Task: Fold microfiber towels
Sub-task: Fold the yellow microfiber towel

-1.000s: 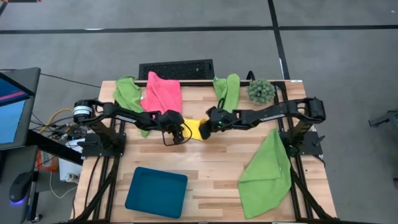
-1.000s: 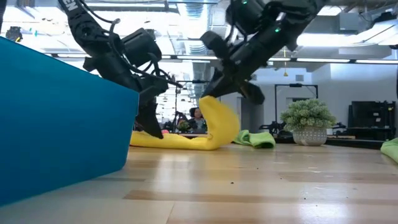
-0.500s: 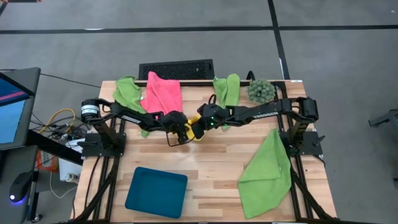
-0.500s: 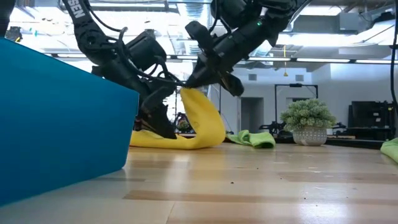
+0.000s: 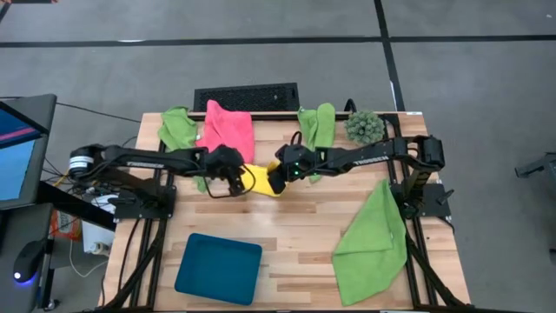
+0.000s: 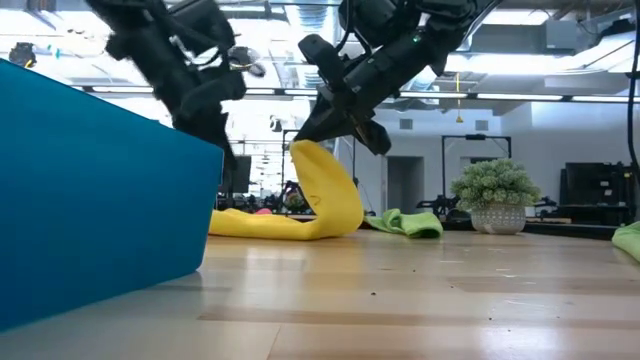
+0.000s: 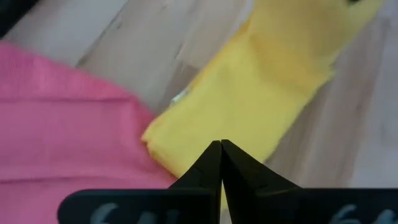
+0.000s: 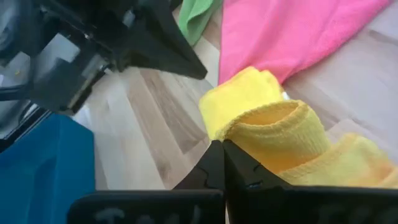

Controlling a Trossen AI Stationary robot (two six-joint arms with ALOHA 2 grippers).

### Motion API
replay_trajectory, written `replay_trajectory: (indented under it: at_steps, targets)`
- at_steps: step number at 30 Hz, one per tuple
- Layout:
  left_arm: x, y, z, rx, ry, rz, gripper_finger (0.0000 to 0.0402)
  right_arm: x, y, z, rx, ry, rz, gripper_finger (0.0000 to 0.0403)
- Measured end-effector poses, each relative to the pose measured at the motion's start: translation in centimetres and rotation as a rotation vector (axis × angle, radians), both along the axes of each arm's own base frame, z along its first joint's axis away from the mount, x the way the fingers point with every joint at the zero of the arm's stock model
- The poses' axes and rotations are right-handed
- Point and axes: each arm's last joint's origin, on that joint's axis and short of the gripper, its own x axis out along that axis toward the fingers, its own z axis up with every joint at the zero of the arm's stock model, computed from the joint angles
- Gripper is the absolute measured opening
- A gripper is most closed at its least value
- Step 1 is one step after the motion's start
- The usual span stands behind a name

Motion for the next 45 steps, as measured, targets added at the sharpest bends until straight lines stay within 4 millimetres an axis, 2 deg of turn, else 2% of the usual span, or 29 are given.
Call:
replay_trajectory:
  at_steps: [7, 12, 15, 22, 35, 45]
  targets:
    - [-1.9, -0.4, -4.5, -0.08, -0.049, 0.104, 0.0, 0.1, 0.0, 0.1, -0.015, -0.016, 0.011, 0.0012]
    - [-2.4, -0.5, -6.0, -0.112, -0.05, 0.14, 0.0, 0.2, -0.3, 0.3, -0.025, -0.037, 0.007, 0.0012]
    - [-2.1, -0.4, -6.4, -0.112, -0.057, 0.14, 0.0, 0.4, -0.4, 0.3, -0.033, -0.058, 0.009, 0.0012]
    - [-1.0, -0.3, -7.4, -0.131, -0.097, 0.128, 0.0, 1.8, 0.0, -1.9, -0.003, -0.024, 0.048, 0.0012]
    - [-0.8, -0.3, -7.6, -0.146, -0.106, 0.125, 0.0, 6.7, -0.3, -2.6, -0.005, -0.05, 0.188, 0.0012]
    - [-0.7, -0.3, -7.5, -0.148, -0.122, 0.117, 0.0, 7.2, -1.2, -3.8, 0.014, -0.034, 0.192, 0.0027]
